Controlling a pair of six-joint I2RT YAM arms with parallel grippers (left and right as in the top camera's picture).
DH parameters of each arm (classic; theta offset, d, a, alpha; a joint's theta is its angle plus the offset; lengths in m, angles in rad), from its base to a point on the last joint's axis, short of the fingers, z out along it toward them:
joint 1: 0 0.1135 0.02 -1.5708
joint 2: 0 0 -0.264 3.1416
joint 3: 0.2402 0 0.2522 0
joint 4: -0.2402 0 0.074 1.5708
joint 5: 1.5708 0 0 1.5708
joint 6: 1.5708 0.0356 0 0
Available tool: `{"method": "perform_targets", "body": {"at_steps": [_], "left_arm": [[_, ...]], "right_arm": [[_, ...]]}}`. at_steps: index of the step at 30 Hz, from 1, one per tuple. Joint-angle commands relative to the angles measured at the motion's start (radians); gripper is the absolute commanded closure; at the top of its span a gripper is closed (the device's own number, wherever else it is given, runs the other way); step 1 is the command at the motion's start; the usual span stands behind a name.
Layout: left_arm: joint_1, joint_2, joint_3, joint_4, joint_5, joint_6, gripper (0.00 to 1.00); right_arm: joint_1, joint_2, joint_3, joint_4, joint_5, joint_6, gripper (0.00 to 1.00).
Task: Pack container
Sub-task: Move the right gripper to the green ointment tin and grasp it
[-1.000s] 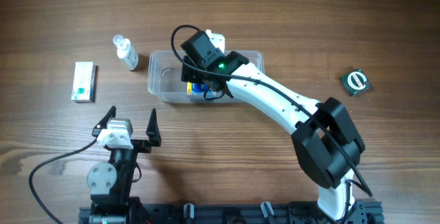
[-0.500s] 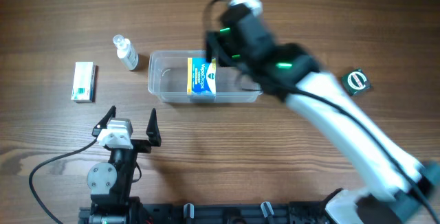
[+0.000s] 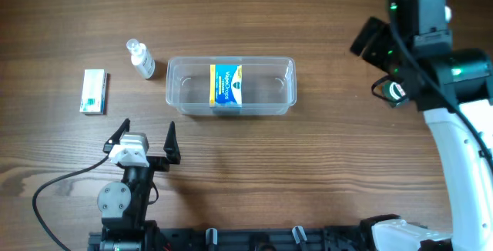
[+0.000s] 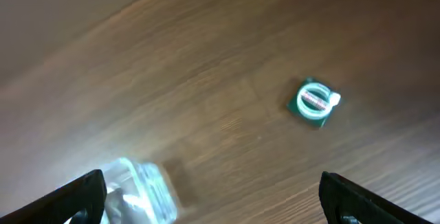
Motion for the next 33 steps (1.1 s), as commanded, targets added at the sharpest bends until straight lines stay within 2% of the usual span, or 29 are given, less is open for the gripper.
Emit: {"method": "perform_targets", "body": {"at_steps": [1, 4, 6, 8, 12, 14, 17, 19, 23, 25, 27, 28, 30, 31, 32, 33], "left_arm": [[-0.005, -0.007, -0.007, 0.001, -0.006, 0.016, 0.00], [-0.005, -0.007, -0.007, 0.001, -0.006, 0.016, 0.00], [-0.005, -0.007, -0.007, 0.001, -0.006, 0.016, 0.00], [-0.005, -0.007, -0.007, 0.001, -0.006, 0.016, 0.00], [-0.005, -0.007, -0.007, 0.001, -0.006, 0.016, 0.00], [-0.005, -0.007, -0.007, 0.001, -0.006, 0.016, 0.00], [-0.005, -0.007, -0.007, 0.001, -0.006, 0.016, 0.00], [-0.005, -0.007, -0.007, 0.001, -0.006, 0.016, 0.00], [-0.005, -0.007, -0.007, 0.001, -0.006, 0.015, 0.00], [-0.005, -0.007, -0.007, 0.001, -0.006, 0.016, 0.00], [-0.005, -0.007, -0.007, 0.001, -0.006, 0.016, 0.00], [-0.005, -0.007, -0.007, 0.001, -0.006, 0.016, 0.00], [-0.005, -0.007, -0.007, 0.001, -0.006, 0.016, 0.00], [-0.005, -0.007, -0.007, 0.001, -0.006, 0.016, 0.00], [-0.005, -0.007, -0.007, 0.001, -0.006, 0.016, 0.00], [-0.005, -0.007, -0.007, 0.001, -0.006, 0.016, 0.00]], "right_arm": [[-0.117, 0.016, -0.063, -0.002, -0.039, 0.145, 0.00], [-0.151, 0.026, -0.114, 0.018, -0.035, 0.117, 0.00], [-0.171, 0.039, -0.140, 0.048, -0.032, 0.148, 0.00], [-0.199, 0.060, -0.179, 0.064, -0.032, 0.258, 0.00], [-0.243, 0.113, -0.254, 0.156, -0.032, 0.251, 0.00], [-0.250, 0.151, -0.257, 0.185, -0.033, 0.143, 0.00], [-0.250, 0.189, -0.257, 0.213, -0.069, -0.252, 0.00], [-0.250, 0.196, -0.257, 0.216, -0.061, -0.452, 0.00], [-0.250, 0.209, -0.258, 0.274, -0.062, -0.584, 0.00], [-0.250, 0.233, -0.258, 0.275, -0.108, -0.478, 0.00], [-0.250, 0.254, -0.259, 0.253, -0.196, -0.222, 0.00], [-0.250, 0.260, -0.259, 0.251, -0.207, -0.055, 0.00], [-0.250, 0.261, -0.259, 0.254, -0.210, 0.378, 0.00], [-0.250, 0.261, -0.259, 0.259, -0.213, 0.520, 0.00], [-0.250, 0.261, -0.259, 0.261, -0.198, 0.599, 0.00], [-0.251, 0.261, -0.259, 0.259, -0.140, 0.548, 0.00]]}}
